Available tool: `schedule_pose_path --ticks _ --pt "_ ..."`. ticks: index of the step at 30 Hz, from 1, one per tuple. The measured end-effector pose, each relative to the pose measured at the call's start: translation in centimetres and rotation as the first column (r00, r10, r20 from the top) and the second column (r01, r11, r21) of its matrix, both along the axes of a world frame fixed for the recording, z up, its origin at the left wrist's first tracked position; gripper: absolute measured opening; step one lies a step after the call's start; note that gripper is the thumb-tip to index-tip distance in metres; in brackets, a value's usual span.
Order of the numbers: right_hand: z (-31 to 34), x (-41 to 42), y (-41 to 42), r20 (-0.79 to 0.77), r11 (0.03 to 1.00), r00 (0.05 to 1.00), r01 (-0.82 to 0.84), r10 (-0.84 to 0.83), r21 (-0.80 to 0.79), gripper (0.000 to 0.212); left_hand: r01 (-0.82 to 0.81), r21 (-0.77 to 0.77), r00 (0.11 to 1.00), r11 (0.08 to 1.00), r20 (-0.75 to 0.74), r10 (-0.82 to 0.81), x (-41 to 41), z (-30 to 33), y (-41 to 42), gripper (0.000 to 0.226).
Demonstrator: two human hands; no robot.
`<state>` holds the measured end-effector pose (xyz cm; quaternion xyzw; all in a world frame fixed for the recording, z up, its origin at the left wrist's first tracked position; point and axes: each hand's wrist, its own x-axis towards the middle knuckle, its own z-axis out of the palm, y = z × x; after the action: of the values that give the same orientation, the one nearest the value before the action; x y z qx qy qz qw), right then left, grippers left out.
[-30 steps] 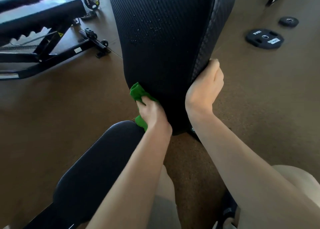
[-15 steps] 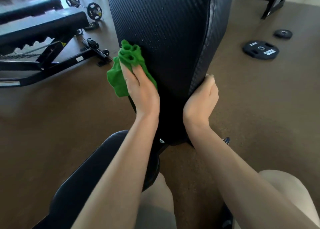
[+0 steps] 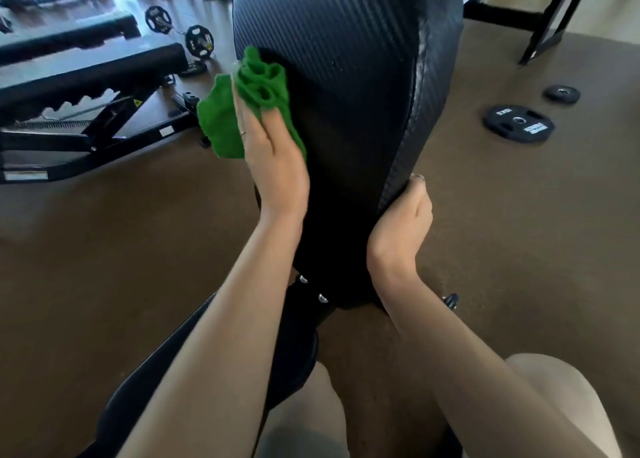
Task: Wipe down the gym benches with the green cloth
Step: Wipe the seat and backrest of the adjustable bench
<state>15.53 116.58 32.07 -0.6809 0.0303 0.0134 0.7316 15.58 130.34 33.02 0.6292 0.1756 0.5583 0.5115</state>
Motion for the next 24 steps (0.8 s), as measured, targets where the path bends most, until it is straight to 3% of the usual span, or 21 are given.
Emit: schedule_pose_path --ticks 3,7,10,12,16,21,24 --pt "-0.1 0.0 0.2 0.0 1.0 1.0 0.005 -0.005 -0.003 0.039 0.007 -0.04 1.0 0.999 -0.001 -0.007 -0.5 0.4 -1.7 0.064" --pt "-0.1 0.2 0.1 0.026 1.0 1.0 -0.005 0.005 -0.008 0.041 0.02 0.223 1.0 0.975 -0.026 -0.015 -1.9 -0.8 -8.8 0.05" --pt "0.0 0.3 -0.1 0.039 1.0 0.999 -0.021 0.02 0.015 0.042 0.043 0.322 0.999 0.946 -0.033 -0.034 -1.9 -0.3 -8.1 0.049" --pt "0.1 0.3 -0.1 0.053 0.999 0.998 -0.029 0.027 0.043 0.041 0.029 0.301 0.999 0.953 -0.04 -0.017 -1.3 1.0 -5.4 0.05" --pt "0.8 0.1 -0.6 0.143 0.993 0.988 -0.079 0.066 0.093 0.042 0.021 0.065 1.0 0.998 -0.001 -0.021 0.2 5.5 0.1 0.069" --pt "6.0 1.3 0.2 0.337 0.982 0.941 -0.059 -0.005 0.179 0.038 0.017 0.119 0.998 0.993 -0.059 -0.011 -1.2 2.2 -3.9 0.057" --pt "6.4 1.5 0.8 0.346 0.974 0.937 -0.046 -0.035 0.224 0.036 0.082 0.243 0.995 0.967 -0.082 -0.063 -2.6 -0.7 -7.5 0.049"
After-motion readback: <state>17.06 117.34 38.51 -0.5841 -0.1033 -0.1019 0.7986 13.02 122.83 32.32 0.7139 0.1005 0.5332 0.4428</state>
